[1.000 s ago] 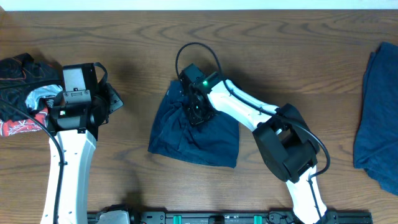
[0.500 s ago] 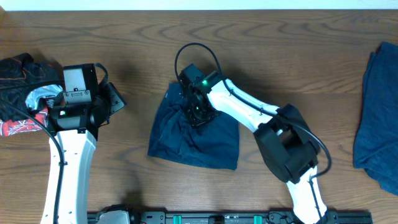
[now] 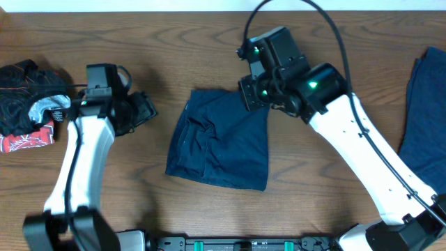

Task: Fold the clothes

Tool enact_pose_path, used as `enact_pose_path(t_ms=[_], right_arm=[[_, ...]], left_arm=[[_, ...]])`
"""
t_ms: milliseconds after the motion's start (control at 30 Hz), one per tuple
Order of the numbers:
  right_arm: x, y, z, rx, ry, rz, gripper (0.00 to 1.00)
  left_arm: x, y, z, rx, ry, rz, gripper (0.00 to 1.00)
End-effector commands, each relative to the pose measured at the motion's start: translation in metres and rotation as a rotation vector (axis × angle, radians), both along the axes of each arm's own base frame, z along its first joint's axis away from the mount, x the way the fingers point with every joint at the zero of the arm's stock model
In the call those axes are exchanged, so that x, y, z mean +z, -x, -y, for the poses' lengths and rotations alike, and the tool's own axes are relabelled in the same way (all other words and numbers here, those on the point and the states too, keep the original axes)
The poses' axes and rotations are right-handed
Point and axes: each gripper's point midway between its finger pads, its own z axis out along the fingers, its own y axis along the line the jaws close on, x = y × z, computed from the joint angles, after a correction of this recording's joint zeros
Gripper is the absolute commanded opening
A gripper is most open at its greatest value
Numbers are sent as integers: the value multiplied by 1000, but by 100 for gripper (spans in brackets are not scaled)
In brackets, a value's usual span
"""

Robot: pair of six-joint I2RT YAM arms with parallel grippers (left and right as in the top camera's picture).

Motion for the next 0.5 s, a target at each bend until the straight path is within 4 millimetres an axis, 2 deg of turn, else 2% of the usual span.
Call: enact_pose_path(t_ms=[0,133,467], right_arm=[[-18,1,10,-5,50,-49,13],[-24,9,17,-6,82,-86,6],[-33,24,27,-3,134,-151,4]], left_arm=[[-17,-6,30,-135,165,-17,80],[-38,-12,51,-227,286,-33,89],[-84,8,91,-462,554,-95,91]])
